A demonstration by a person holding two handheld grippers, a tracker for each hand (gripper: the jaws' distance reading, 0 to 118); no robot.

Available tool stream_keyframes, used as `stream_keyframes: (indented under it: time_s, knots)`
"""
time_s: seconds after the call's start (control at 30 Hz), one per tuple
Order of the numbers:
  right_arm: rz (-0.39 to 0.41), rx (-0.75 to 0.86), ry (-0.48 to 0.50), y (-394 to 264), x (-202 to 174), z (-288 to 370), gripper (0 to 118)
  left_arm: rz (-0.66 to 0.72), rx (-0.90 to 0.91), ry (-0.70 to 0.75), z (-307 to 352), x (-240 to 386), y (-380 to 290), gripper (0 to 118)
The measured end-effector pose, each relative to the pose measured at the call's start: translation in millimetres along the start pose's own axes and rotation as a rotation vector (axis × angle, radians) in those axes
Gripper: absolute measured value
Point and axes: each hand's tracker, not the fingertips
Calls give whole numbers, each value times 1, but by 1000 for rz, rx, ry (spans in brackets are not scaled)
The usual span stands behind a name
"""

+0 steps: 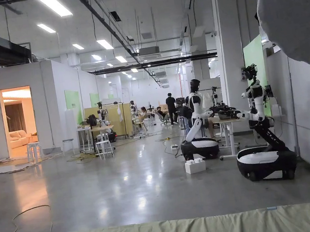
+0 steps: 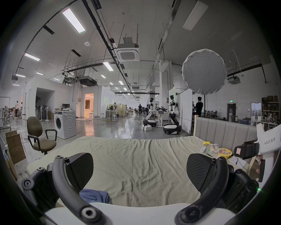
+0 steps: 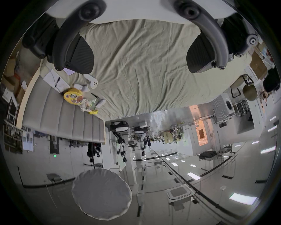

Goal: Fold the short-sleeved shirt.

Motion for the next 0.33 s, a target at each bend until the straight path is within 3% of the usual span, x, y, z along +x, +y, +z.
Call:
stream_keyframes:
  time_s: [0.33]
  knots:
    - [-58, 63, -2, 12, 2, 5, 118, 2, 4, -5, 2, 1, 0, 118]
